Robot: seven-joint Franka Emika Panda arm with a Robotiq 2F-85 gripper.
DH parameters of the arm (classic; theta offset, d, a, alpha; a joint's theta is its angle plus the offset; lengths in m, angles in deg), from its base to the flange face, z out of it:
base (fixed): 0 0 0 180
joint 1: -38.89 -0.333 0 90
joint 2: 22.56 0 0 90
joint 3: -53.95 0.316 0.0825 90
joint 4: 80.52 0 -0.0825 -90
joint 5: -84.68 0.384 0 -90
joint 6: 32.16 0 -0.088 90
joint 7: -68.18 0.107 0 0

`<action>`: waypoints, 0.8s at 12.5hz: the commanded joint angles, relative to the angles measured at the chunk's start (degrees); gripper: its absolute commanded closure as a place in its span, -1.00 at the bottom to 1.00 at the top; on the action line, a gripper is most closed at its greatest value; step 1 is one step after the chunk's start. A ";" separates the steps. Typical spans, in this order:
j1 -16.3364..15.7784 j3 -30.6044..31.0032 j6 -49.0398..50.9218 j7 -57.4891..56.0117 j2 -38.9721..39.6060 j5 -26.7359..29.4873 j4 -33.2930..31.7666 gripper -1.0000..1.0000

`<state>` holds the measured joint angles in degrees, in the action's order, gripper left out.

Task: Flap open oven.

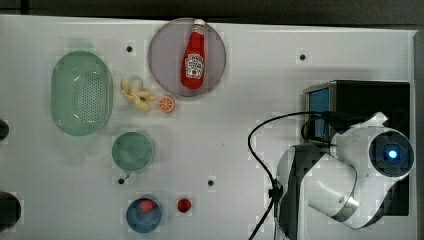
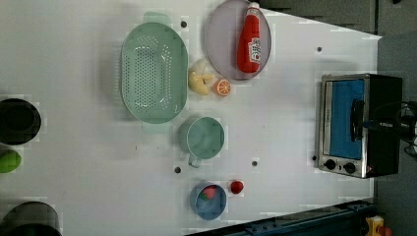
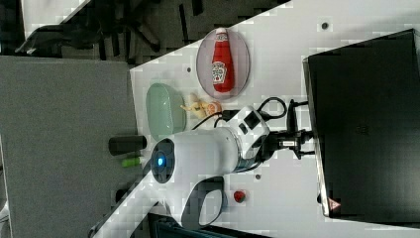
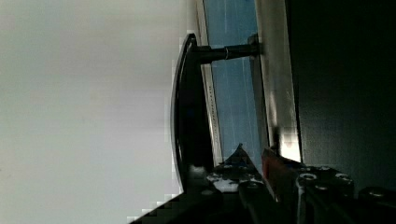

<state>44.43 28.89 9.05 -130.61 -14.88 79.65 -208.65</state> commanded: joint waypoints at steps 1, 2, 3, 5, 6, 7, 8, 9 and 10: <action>-0.59 0.54 -0.08 -2.44 0.08 0.67 -0.72 0.65; -0.78 0.72 -0.46 -2.43 0.39 0.63 -0.72 0.65; -1.13 0.78 -0.60 -2.37 0.53 0.51 -0.79 0.65; -2.19 1.19 -0.60 -1.46 0.53 -0.54 -1.14 0.65; -2.78 1.61 -0.59 -0.15 0.53 -1.92 -1.51 0.65; -3.47 2.15 -0.58 2.12 0.53 -3.86 -1.81 0.65; -4.20 2.82 -0.59 5.29 0.53 -6.58 -2.36 0.65; -4.87 3.71 -0.60 9.20 0.53 -9.43 -2.96 0.65; -5.44 4.63 -0.59 13.40 0.54 -12.00 -3.53 0.65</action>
<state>42.18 31.02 8.18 -124.01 -14.25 67.88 -210.22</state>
